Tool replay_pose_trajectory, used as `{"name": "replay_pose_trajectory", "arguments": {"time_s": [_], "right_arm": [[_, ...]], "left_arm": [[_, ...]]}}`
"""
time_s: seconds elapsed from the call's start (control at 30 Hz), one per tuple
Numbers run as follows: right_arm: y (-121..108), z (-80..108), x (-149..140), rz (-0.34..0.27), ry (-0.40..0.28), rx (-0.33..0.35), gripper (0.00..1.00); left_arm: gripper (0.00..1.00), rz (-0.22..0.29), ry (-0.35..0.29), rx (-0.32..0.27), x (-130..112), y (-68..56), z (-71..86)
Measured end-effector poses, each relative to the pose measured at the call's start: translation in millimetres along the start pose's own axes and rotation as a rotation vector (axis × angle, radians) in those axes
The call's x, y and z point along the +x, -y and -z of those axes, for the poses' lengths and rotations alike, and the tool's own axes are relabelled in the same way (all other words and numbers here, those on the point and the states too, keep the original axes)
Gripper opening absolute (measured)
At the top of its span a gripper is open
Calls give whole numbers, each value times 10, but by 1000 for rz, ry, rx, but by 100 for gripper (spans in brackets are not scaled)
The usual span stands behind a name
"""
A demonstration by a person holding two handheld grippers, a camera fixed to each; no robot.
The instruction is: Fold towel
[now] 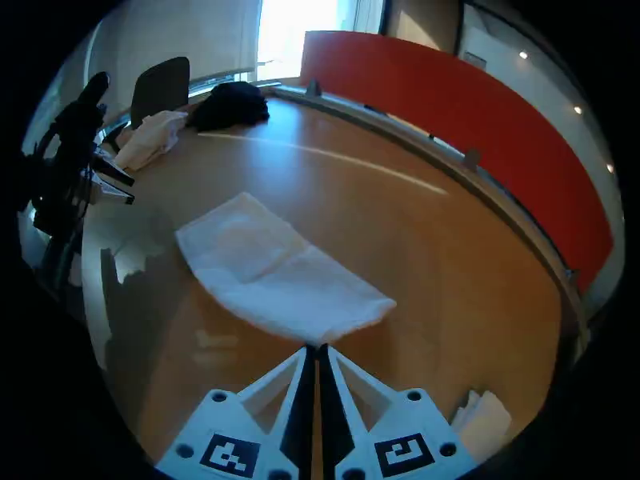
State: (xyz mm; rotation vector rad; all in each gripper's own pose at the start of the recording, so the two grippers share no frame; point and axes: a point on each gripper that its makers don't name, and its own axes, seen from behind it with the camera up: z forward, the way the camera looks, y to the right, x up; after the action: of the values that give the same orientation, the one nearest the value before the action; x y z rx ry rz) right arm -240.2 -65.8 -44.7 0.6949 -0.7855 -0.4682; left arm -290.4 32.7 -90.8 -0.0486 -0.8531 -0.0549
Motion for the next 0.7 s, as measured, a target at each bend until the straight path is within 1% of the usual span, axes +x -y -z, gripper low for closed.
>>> {"name": "replay_pose_trajectory", "arguments": {"time_s": [0.17, 0.37, 0.57, 0.7], "right_arm": [[-101, 165, 97, 7, -19, -26, 12], [-184, 314, 182, 16, -37, -49, 12], [-237, 411, 224, 30, -44, -66, 12], [-233, 429, 240, 36, -46, -66, 12]], "left_arm": [[93, -3, -2, -1, 18, -12, 2], [92, -10, -5, -4, 49, -36, -2], [93, -17, -10, -7, 81, -60, -1], [93, -18, -10, -10, 87, -76, -4]]}}
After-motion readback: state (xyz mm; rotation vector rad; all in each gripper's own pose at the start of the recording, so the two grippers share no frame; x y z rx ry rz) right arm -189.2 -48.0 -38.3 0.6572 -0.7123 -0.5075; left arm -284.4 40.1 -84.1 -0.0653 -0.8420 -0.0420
